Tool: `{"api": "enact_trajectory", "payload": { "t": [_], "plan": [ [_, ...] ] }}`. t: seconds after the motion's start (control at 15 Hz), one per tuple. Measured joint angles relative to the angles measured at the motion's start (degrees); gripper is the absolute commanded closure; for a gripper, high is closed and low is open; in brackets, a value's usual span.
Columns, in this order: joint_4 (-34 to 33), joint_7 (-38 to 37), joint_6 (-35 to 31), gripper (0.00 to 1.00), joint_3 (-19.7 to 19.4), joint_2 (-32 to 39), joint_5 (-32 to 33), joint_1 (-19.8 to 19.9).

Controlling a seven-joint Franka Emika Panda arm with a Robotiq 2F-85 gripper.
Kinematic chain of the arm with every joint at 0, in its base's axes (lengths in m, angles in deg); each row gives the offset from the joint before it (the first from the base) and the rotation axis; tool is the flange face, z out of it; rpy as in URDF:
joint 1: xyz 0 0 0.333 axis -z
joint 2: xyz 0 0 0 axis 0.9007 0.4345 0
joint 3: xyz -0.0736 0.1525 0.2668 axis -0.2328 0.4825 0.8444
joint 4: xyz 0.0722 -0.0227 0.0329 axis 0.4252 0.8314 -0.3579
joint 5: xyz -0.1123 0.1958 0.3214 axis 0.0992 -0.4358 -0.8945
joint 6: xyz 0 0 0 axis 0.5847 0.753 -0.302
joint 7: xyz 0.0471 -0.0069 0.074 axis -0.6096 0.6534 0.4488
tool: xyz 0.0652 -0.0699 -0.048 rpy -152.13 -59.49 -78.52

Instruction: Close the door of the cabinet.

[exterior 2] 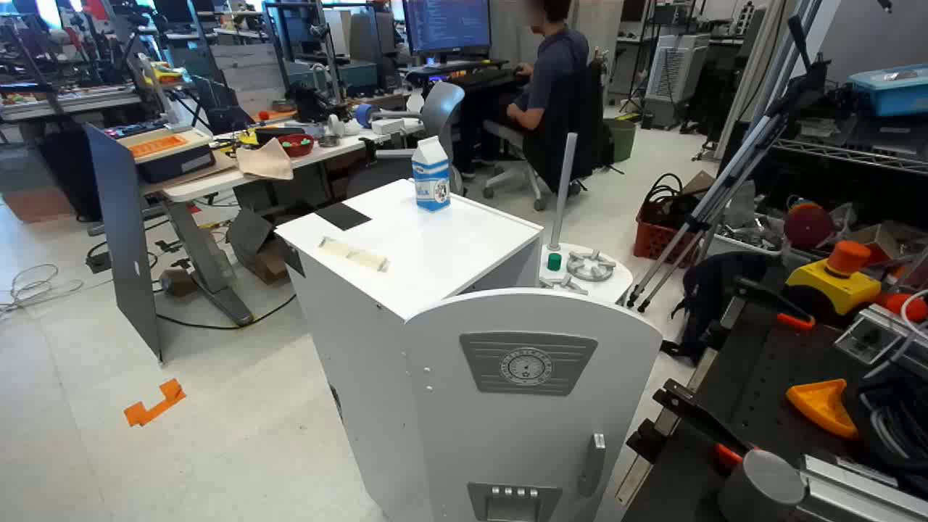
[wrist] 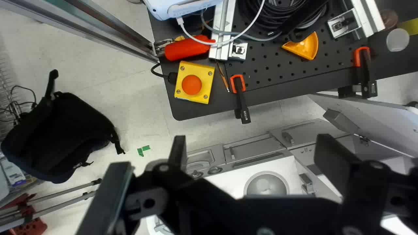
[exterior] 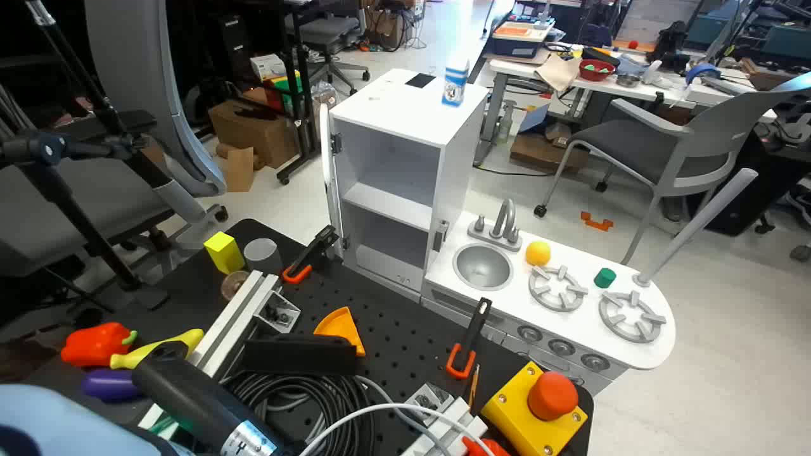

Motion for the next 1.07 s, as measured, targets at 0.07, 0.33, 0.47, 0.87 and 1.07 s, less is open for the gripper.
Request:
{"api": "enact_trajectory", "payload": {
  "t": [0.07, 0.33, 0.47, 0.87, 1.07],
  "plan": [
    [0.0, 0.0, 0.0, 0.00, 0.0, 0.0, 0.0, 0.0],
    [0.0, 0.0, 0.0, 0.00, 0.0, 0.0, 0.0, 0.0],
    [0.0, 0.0, 0.0, 0.00, 0.0, 0.0, 0.0, 0.0],
    [1.2, -0.1, -0.5, 0.00, 2.3, 0.2, 1.5, -0.9],
    [3.1, -1.5, -0.9, 0.00, 6.4, 0.2, 4.7, -3.3]
  ]
}}
